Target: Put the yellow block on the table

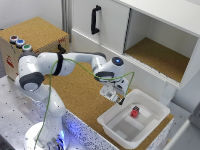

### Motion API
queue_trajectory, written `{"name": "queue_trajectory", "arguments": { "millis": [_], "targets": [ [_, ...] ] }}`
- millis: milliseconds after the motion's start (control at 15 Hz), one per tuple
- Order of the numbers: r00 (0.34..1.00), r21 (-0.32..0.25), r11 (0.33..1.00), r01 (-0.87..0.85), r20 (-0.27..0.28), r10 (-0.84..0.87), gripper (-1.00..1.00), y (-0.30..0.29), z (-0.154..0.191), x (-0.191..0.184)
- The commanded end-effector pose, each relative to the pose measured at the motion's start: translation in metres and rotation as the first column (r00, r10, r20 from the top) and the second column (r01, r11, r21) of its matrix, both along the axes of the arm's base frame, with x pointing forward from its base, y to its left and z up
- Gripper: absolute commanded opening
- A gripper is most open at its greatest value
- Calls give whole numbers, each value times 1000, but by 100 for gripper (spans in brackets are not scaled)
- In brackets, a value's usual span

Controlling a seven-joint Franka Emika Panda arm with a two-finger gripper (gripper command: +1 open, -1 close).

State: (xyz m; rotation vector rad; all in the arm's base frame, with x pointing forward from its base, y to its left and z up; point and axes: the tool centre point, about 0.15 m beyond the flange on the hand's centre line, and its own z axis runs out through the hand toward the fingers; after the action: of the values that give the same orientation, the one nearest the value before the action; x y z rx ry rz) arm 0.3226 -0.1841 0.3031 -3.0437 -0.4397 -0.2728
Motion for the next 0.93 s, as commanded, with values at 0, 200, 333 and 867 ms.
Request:
{"name": "queue_trajectory", "arguments": {
  "millis": [0,200,333,867],
  "targets": [
    [999,-107,994,-29,34,33,-100,37,-41,13],
    [999,-112,994,0,33,3,-100,55,-62,37],
    [999,-106,994,19,45,-14,-100,66,-74,57],
    [993,-125,986,114,49,-109,-100,85,-91,145]
  ]
}}
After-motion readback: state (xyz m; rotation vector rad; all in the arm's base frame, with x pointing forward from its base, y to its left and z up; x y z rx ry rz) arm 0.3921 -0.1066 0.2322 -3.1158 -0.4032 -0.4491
